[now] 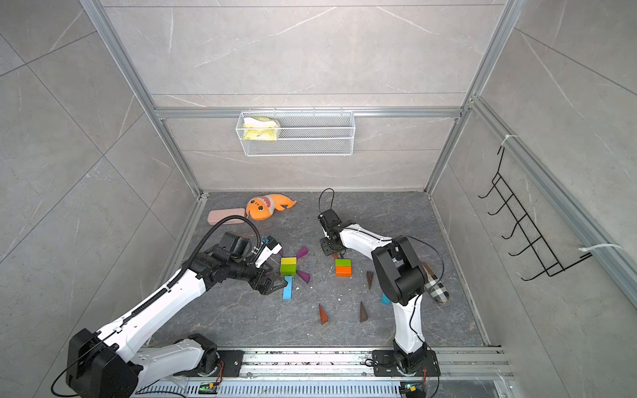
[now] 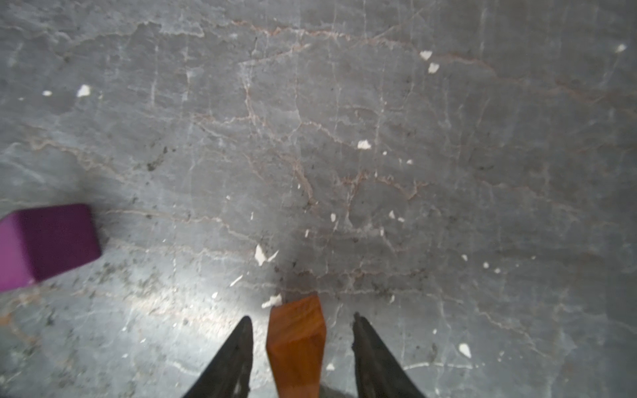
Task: Assemble a small pinwheel with building blocks
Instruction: Assemble the building block at the center of the board, then pick up the building block from the center of the board.
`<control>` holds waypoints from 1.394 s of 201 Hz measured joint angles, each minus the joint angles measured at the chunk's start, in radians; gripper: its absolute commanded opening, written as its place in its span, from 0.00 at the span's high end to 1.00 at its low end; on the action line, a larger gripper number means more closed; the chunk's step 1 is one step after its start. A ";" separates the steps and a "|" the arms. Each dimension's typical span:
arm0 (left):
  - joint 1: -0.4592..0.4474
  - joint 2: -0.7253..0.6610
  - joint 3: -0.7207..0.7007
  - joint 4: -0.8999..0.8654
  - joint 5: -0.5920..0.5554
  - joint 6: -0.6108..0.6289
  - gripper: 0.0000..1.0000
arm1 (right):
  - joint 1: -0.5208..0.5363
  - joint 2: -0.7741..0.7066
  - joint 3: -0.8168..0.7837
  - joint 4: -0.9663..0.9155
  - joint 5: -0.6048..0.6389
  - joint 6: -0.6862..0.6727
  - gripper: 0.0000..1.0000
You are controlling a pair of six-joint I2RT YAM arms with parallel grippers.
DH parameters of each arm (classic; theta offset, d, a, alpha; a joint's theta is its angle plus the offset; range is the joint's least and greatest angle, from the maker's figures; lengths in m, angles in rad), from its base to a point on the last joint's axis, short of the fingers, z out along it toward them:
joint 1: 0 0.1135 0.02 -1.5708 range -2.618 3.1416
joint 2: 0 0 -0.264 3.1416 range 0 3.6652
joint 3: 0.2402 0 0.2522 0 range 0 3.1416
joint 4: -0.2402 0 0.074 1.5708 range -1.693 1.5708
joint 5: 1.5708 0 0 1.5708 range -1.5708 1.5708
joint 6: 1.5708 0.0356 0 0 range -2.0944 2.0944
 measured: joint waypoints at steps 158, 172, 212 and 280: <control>-0.001 -0.044 0.000 0.000 0.031 -0.001 0.00 | -0.128 -0.550 -0.392 -0.264 0.111 0.358 0.51; -0.001 -0.054 0.000 0.000 0.033 -0.001 0.00 | -0.128 -0.550 -0.419 -0.262 0.106 0.354 0.52; -0.002 -0.059 0.000 0.000 0.033 -0.001 0.00 | -0.133 -0.497 -0.439 -0.240 0.084 0.307 0.54; -0.003 -0.058 0.000 0.000 0.032 0.000 0.00 | -0.170 -0.414 -0.439 -0.181 0.053 0.248 0.57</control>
